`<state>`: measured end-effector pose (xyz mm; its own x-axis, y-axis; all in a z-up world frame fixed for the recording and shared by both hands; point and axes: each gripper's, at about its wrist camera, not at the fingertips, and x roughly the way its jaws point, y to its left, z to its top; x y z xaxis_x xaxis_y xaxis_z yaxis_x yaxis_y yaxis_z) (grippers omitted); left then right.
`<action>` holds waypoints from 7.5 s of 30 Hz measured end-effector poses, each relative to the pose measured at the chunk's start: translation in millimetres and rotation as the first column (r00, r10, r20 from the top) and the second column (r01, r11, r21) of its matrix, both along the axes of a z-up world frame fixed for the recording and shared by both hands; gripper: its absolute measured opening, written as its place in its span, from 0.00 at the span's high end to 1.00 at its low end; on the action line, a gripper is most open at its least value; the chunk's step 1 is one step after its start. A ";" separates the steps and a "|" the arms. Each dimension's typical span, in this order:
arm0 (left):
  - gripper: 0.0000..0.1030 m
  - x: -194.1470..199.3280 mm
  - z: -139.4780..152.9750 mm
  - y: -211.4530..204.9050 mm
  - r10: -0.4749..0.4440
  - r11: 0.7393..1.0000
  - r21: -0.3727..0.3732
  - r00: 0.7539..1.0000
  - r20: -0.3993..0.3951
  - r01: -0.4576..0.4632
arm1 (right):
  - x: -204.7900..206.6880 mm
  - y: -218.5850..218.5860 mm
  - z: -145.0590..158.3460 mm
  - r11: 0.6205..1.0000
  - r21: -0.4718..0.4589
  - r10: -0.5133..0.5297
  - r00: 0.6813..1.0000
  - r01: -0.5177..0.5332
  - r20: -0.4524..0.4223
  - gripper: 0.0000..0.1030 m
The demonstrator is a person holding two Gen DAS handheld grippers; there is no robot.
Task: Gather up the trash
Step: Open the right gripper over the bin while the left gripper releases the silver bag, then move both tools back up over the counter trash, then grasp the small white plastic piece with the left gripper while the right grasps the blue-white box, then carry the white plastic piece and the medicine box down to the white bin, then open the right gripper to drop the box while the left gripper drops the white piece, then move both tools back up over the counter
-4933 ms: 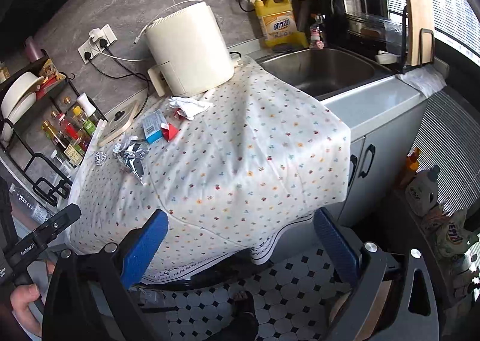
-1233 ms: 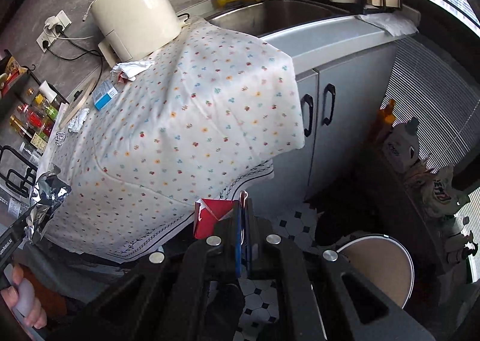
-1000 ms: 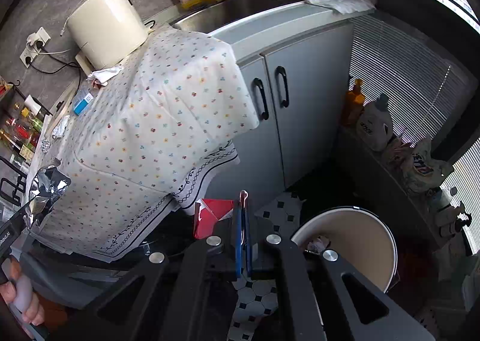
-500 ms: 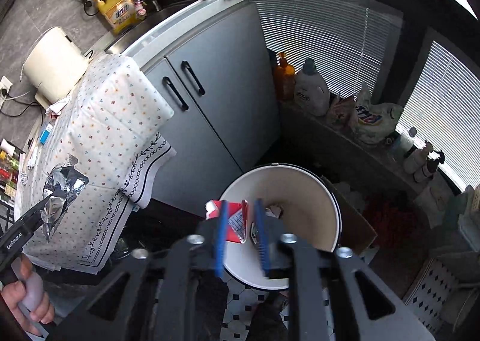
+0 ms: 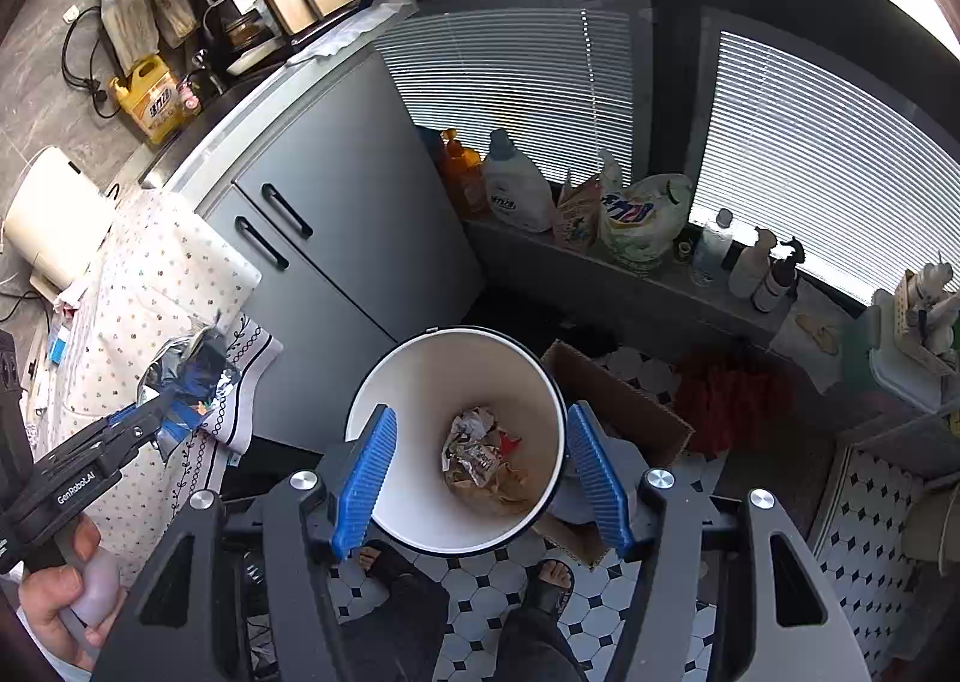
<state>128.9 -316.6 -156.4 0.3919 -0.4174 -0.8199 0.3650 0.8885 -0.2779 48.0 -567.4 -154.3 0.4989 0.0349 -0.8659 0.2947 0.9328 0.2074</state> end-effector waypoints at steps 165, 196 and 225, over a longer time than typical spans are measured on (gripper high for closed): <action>0.76 -69.7 55.7 332.1 0.721 0.693 -0.101 0.680 0.135 -0.714 | 114.8 337.0 56.6 0.680 -0.122 0.734 0.669 -0.723 0.122 0.37; 0.76 -51.2 25.7 80.4 0.341 0.940 -0.031 0.938 0.058 -0.340 | 25.5 58.5 -13.5 0.944 -0.083 0.321 0.947 -0.320 -0.003 0.08; 0.21 -5.6 22.8 -46.3 0.037 0.997 -0.068 0.999 0.028 -0.035 | -16.4 -51.3 17.6 0.996 -0.080 0.036 0.998 -0.031 0.055 0.08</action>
